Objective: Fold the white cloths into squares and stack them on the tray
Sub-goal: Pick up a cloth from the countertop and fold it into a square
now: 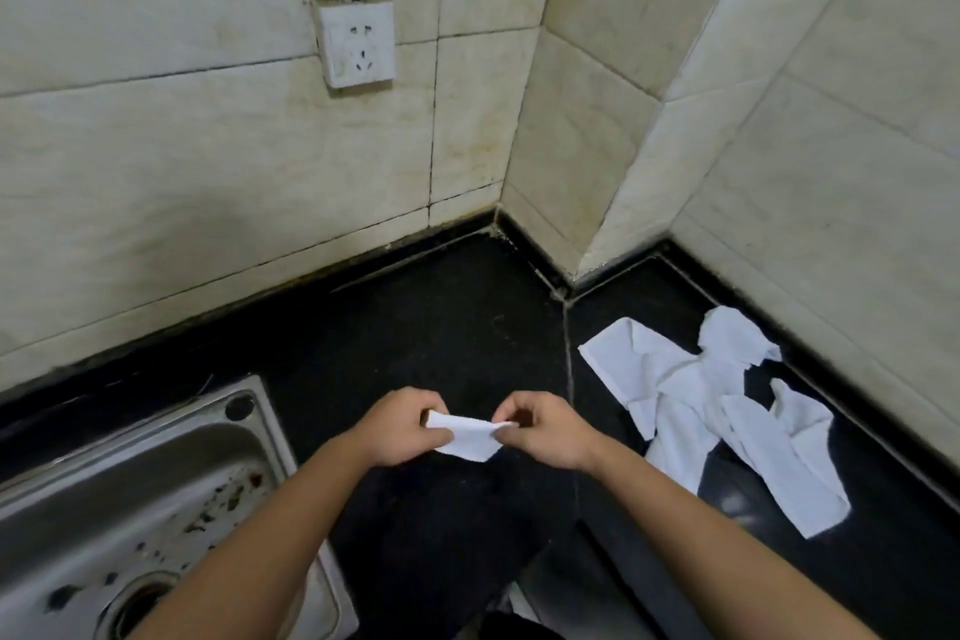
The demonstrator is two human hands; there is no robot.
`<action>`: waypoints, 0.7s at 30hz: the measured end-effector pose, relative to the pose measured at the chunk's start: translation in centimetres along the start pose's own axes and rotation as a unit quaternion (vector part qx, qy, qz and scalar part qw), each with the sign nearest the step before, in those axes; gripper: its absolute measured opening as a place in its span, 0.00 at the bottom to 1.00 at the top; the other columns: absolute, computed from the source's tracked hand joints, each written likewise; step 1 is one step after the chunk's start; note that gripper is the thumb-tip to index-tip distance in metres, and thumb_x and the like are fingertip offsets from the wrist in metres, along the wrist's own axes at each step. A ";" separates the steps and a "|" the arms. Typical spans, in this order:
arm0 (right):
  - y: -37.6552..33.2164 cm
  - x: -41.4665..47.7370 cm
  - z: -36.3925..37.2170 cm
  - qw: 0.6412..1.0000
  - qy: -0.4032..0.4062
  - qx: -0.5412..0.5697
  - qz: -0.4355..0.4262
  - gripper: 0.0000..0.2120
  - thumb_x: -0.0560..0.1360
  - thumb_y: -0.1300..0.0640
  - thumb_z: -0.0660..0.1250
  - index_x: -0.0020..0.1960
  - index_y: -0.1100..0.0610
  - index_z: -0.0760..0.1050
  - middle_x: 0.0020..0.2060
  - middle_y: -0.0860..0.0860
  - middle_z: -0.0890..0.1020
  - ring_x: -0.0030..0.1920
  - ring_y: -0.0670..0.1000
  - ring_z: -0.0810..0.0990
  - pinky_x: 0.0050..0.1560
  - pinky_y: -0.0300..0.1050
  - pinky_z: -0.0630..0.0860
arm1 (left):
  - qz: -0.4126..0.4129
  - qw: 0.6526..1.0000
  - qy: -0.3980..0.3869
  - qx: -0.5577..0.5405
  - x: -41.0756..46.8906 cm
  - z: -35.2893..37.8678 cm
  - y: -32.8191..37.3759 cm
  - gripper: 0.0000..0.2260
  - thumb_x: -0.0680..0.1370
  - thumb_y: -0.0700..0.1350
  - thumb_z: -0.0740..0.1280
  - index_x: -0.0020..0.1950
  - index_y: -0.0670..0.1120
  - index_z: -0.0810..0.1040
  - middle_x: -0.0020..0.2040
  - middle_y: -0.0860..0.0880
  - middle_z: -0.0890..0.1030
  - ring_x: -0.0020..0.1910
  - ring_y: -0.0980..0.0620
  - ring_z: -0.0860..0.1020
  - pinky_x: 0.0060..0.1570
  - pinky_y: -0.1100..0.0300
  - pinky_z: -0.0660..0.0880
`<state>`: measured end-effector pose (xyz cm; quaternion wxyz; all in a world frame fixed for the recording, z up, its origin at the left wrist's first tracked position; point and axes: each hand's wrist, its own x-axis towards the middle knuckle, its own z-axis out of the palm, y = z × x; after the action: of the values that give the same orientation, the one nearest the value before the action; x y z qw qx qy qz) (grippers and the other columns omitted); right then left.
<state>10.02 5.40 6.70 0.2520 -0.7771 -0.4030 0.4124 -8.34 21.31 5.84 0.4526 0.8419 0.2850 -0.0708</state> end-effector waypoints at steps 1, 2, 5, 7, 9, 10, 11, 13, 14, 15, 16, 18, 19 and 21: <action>0.2 -0.6 -0.3 0.999 0.016 0.047 0.008 0.04 0.70 0.52 0.74 0.44 0.49 0.82 0.43 0.48 0.85 0.45 0.49 0.82 0.51 0.47 0.79 | -0.007 0.997 -0.004 -0.083 -0.4 -0.2 0.7 0.03 0.73 0.47 0.73 0.44 0.51 0.81 0.41 0.51 0.83 0.41 0.54 0.82 0.41 0.57 0.75; 0.4 -1.5 -0.6 0.994 0.037 0.101 0.017 0.04 0.70 0.52 0.74 0.44 0.50 0.81 0.42 0.49 0.84 0.44 0.49 0.82 0.52 0.47 0.78 | -0.013 0.988 -0.008 -0.152 -0.9 -0.3 1.7 0.03 0.75 0.46 0.73 0.46 0.48 0.82 0.42 0.50 0.85 0.41 0.53 0.83 0.41 0.59 0.76; 0.7 -4.2 -0.7 0.960 0.078 0.267 0.039 0.05 0.73 0.52 0.74 0.45 0.52 0.80 0.43 0.51 0.83 0.46 0.48 0.79 0.53 0.45 0.75 | -0.038 0.953 0.007 -0.302 -1.4 0.3 4.1 0.07 0.77 0.44 0.71 0.53 0.43 0.82 0.48 0.47 0.86 0.47 0.49 0.85 0.44 0.58 0.79; 1.6 -6.3 -0.2 0.928 0.095 0.355 0.062 0.06 0.76 0.51 0.72 0.49 0.53 0.79 0.49 0.53 0.84 0.50 0.49 0.81 0.56 0.46 0.76 | -0.069 0.931 -0.001 -0.358 -1.2 1.8 5.3 0.09 0.78 0.46 0.71 0.55 0.44 0.82 0.49 0.45 0.86 0.49 0.46 0.85 0.47 0.51 0.81; 3.2 -8.6 0.8 0.895 0.099 0.427 0.088 0.10 0.77 0.49 0.71 0.54 0.53 0.79 0.56 0.56 0.84 0.57 0.53 0.82 0.62 0.50 0.76 | -0.102 0.909 -0.039 -0.401 -1.2 4.1 6.3 0.11 0.78 0.47 0.71 0.58 0.44 0.81 0.51 0.43 0.86 0.51 0.42 0.84 0.52 0.45 0.80; 4.1 -9.8 1.4 0.879 0.094 0.457 0.098 0.10 0.77 0.50 0.70 0.56 0.54 0.79 0.57 0.56 0.84 0.59 0.54 0.82 0.64 0.52 0.77 | -0.120 0.900 -0.059 -0.415 -1.3 5.3 6.8 0.12 0.78 0.47 0.71 0.59 0.43 0.80 0.52 0.42 0.85 0.52 0.41 0.84 0.54 0.43 0.80; 4.8 -11.2 1.9 0.868 0.089 0.478 0.104 0.11 0.78 0.52 0.70 0.58 0.55 0.80 0.58 0.56 0.84 0.60 0.55 0.82 0.64 0.53 0.77 | -0.138 0.890 -0.075 -0.427 -1.5 6.5 7.4 0.13 0.78 0.46 0.71 0.60 0.42 0.79 0.52 0.41 0.85 0.53 0.39 0.83 0.55 0.42 0.79; 6.3 -14.1 2.6 0.861 0.091 0.487 0.111 0.13 0.78 0.58 0.69 0.62 0.56 0.80 0.59 0.56 0.83 0.59 0.54 0.82 0.66 0.54 0.76 | -0.155 0.878 -0.107 -0.441 -2.0 8.9 8.7 0.14 0.78 0.44 0.70 0.61 0.39 0.78 0.54 0.38 0.84 0.53 0.37 0.83 0.56 0.40 0.78; 6.9 -15.4 2.9 0.860 0.097 0.487 0.114 0.14 0.78 0.61 0.68 0.63 0.56 0.80 0.59 0.56 0.83 0.60 0.54 0.82 0.67 0.55 0.75 | -0.154 0.876 -0.127 -0.440 -2.3 9.9 9.3 0.14 0.78 0.43 0.70 0.61 0.38 0.78 0.54 0.38 0.84 0.54 0.37 0.83 0.56 0.40 0.78; 7.8 -17.1 2.8 0.856 0.115 0.490 0.115 0.15 0.78 0.63 0.68 0.64 0.55 0.80 0.60 0.55 0.83 0.60 0.54 0.82 0.67 0.56 0.74 | -0.146 0.878 -0.152 -0.430 -2.6 11.0 10.5 0.14 0.79 0.43 0.69 0.62 0.38 0.77 0.55 0.38 0.84 0.54 0.37 0.83 0.57 0.40 0.78; 8.7 -18.8 2.6 0.852 0.134 0.492 0.117 0.16 0.78 0.65 0.67 0.64 0.55 0.79 0.60 0.55 0.83 0.61 0.55 0.82 0.67 0.57 0.75 | -0.134 0.881 -0.174 -0.419 -2.9 11.9 11.8 0.13 0.79 0.42 0.68 0.62 0.38 0.77 0.55 0.38 0.84 0.55 0.38 0.83 0.57 0.40 0.78; 10.0 -22.1 1.8 0.840 0.175 0.499 0.119 0.18 0.77 0.67 0.67 0.65 0.55 0.79 0.60 0.56 0.83 0.61 0.56 0.82 0.63 0.55 0.78 | -0.099 0.888 -0.210 -0.396 -3.5 13.6 14.2 0.13 0.79 0.37 0.67 0.63 0.39 0.76 0.55 0.39 0.84 0.55 0.39 0.83 0.57 0.42 0.78; 10.5 -23.9 1.3 0.834 0.197 0.502 0.118 0.18 0.77 0.68 0.67 0.65 0.55 0.79 0.59 0.56 0.83 0.59 0.56 0.82 0.59 0.53 0.79 | -0.081 0.890 -0.232 -0.383 -3.8 14.5 15.6 0.13 0.79 0.35 0.66 0.63 0.40 0.76 0.56 0.39 0.84 0.55 0.39 0.83 0.57 0.42 0.78; 11.3 -28.1 0.4 0.825 0.242 0.498 0.113 0.18 0.77 0.69 0.65 0.64 0.56 0.79 0.56 0.55 0.84 0.53 0.52 0.84 0.50 0.48 0.80 | -0.044 0.900 -0.272 -0.338 -4.6 16.5 18.6 0.16 0.78 0.32 0.65 0.64 0.42 0.75 0.56 0.40 0.84 0.56 0.40 0.83 0.57 0.42 0.78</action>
<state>4.97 -24.19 10.63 0.6464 -0.6605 0.0216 0.3813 0.25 -1.80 11.38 0.7663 0.5728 0.1942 -0.2168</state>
